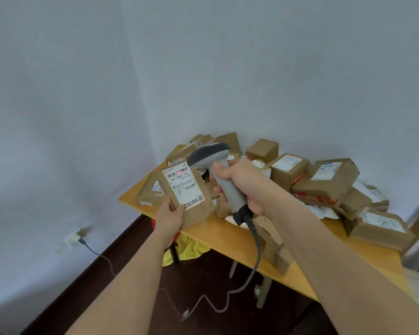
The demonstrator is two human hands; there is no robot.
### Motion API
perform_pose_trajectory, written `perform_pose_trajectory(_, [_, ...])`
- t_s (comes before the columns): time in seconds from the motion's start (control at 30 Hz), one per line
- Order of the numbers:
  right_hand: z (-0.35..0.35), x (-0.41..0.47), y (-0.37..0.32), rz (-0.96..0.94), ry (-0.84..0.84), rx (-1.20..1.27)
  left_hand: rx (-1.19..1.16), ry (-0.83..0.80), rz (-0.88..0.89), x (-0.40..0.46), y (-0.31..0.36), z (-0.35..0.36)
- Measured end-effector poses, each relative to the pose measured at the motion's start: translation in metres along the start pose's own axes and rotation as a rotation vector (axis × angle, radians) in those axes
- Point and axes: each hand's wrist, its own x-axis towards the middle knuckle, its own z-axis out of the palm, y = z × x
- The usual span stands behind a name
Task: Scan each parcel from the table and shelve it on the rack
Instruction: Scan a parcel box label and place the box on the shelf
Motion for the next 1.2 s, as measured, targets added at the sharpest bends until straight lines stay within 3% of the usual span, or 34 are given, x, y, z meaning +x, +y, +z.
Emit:
perform_pose_trajectory(0.7, [0.027,-0.044,-0.023,0.036,-0.037,0.013,-0.086,-0.045,-0.103,-0.018,-0.003,-0.033])
perform_pose_trajectory(0.9, [0.052,-0.018,0.01,-0.02,0.021,0.125,-0.328,-0.109,-0.101,-0.034,-0.003,-0.076])
perform_pose_trajectory(1.07, [0.117,0.016,0.05,0.127,-0.132,0.247,-0.418,0.002,-0.084,-0.071,-0.018,-0.159])
perform_pose_trajectory(1.2, [0.186,0.02,0.071,0.144,-0.307,0.153,-0.545,0.165,-0.119,-0.116,-0.031,-0.227])
